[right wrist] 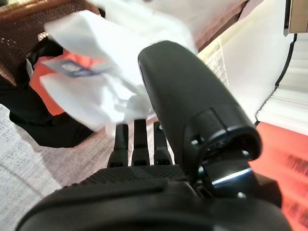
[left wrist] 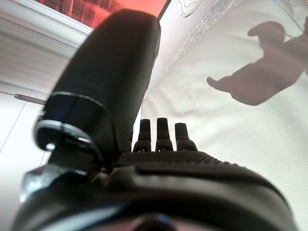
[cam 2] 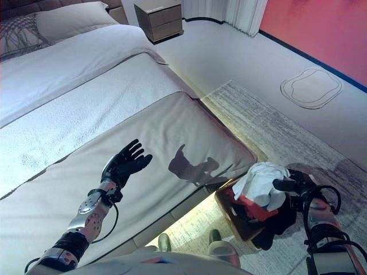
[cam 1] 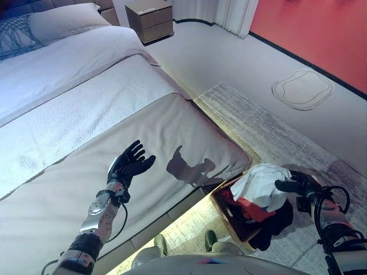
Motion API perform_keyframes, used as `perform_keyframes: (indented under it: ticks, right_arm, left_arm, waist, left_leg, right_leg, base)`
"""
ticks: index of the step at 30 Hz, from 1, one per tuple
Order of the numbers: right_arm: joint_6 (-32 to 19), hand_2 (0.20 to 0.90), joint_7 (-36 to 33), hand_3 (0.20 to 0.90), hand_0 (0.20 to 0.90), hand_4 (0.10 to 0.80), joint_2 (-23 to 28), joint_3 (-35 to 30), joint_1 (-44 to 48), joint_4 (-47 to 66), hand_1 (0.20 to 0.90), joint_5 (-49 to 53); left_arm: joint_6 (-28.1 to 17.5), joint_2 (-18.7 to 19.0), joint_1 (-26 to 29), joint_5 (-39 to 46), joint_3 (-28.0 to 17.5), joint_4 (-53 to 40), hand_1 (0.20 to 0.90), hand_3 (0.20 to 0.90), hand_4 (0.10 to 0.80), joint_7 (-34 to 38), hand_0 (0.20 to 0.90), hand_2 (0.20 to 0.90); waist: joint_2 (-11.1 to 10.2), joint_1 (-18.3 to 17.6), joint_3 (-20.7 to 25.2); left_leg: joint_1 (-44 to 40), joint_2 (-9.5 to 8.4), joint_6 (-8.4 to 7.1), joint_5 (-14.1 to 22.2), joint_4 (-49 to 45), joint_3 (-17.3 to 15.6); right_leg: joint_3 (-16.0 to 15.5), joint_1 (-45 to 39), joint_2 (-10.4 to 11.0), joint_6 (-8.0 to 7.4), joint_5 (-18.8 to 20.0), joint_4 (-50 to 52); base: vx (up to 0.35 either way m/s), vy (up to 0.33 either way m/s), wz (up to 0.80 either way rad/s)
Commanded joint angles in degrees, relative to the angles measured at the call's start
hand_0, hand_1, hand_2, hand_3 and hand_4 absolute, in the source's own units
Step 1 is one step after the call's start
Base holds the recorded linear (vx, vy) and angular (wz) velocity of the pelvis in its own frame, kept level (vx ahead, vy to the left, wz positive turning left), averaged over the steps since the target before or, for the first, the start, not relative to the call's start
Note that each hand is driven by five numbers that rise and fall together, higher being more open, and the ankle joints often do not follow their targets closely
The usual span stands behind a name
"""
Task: Pick up the clothes from the bed and place them into the basket
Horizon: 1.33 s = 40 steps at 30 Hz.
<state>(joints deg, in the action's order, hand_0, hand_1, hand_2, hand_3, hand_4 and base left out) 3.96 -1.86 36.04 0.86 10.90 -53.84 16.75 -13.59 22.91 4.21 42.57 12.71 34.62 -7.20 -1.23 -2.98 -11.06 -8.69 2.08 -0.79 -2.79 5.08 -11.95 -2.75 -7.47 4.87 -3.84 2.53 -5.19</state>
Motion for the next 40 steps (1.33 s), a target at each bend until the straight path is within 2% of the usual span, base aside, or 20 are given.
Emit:
perform_keyframes:
  ticks: [1, 13, 21, 24, 29, 35, 40]
  right_arm:
    - [-2.5, 0.9, -3.9, 0.9, 0.9, 0.8, 2.4, -0.5, 6.6, -2.0, 0.9, -1.3]
    - [-0.6, 0.9, -7.4, 0.9, 0.9, 0.8, 2.9, 1.2, 7.0, 1.4, 0.9, -6.1]
    - [-2.5, 0.9, -9.5, 0.9, 0.9, 0.8, 0.0, 8.7, 10.5, 18.1, 0.9, -10.9]
    - [-6.2, 0.9, -10.0, 0.9, 0.9, 0.8, -2.9, 10.6, 10.0, 26.2, 0.9, -13.6]
    - [-11.5, 0.9, -8.6, 0.9, 0.9, 0.8, -8.8, 13.0, 5.2, 36.7, 0.9, -17.7]
    - [-12.9, 0.9, -8.9, 0.9, 0.9, 0.8, -10.9, 15.1, 1.7, 40.1, 0.9, -17.8]
    - [-12.3, 0.9, -9.4, 0.9, 0.9, 0.8, -12.0, 16.4, 0.1, 39.7, 0.9, -16.8]
  left_arm:
    - [-3.7, 0.2, 4.3, -0.9, -2.7, -1.3, 0.9, 0.9, 0.8, -2.0, 0.9, 0.9]
    - [-3.4, 0.4, 4.1, -0.5, -3.4, -1.7, 0.9, 0.9, 0.8, -1.2, 0.9, 0.9]
    - [-3.8, -1.5, 3.8, -1.2, -3.1, -1.8, 0.9, 0.9, 0.8, 0.2, 0.9, 0.9]
    - [-3.2, -3.0, 3.3, -2.7, -2.9, -1.3, 0.9, 0.9, 0.8, 1.0, 0.9, 0.9]
    - [-3.1, -5.8, 0.8, -8.2, -2.2, -1.4, 0.9, 0.9, 0.8, 1.6, 0.9, 0.9]
    - [-4.3, -5.4, -1.6, -12.6, -0.8, -3.9, 0.9, 0.9, 0.8, 1.4, 0.9, 0.9]
    - [-3.6, -4.9, -2.3, -12.3, 0.2, -5.1, 0.9, 0.9, 0.8, 0.7, 0.9, 0.9]
  waist:
    - [-0.7, 1.7, 3.0]
    - [-0.9, 1.8, 3.0]
    - [-0.8, 2.0, 3.6]
    - [-0.7, 2.1, 4.2]
    - [-0.5, 3.0, 5.4]
    - [-0.4, 4.6, 5.4]
    - [-0.5, 6.1, 5.3]
  left_leg:
    - [-0.4, 2.02, -0.46, 6.3, -0.9, 1.4]
    - [-1.0, 2.38, -0.64, 6.0, -0.6, 2.4]
    - [-1.0, 2.42, -0.85, 5.7, -0.5, 3.8]
    - [-0.6, 2.31, -0.83, 5.7, -0.4, 4.6]
    - [0.2, 2.21, -0.88, 5.5, -0.1, 6.0]
    - [1.2, 2.1, -1.02, 5.2, -0.1, 7.3]
    - [1.5, 2.18, -1.18, 5.0, -0.1, 8.3]
  right_leg:
    - [-0.3, 3.0, 1.9, -2.42, 1.5, 0.6]
    - [-0.3, 2.3, 1.8, -2.19, 1.3, 0.6]
    - [-0.8, 1.8, 1.8, -1.66, 0.9, 0.7]
    - [-1.0, 1.7, 1.8, -1.51, 0.4, 0.7]
    - [-2.8, 1.2, 2.1, -1.54, -0.5, 0.3]
    - [-5.1, 0.9, 2.5, -1.69, -0.9, 0.2]
    - [-7.1, 0.0, 2.9, -1.74, -1.2, 0.2]
  base:
    - [0.0, 0.0, 0.0]
    - [0.007, -0.004, 0.03]
    - [0.002, 0.006, 0.01]
    - [0.01, 0.027, 0.08]
    - [0.033, 0.029, 0.19]
    - [0.006, 0.022, 0.26]
    - [0.009, 0.013, 0.19]
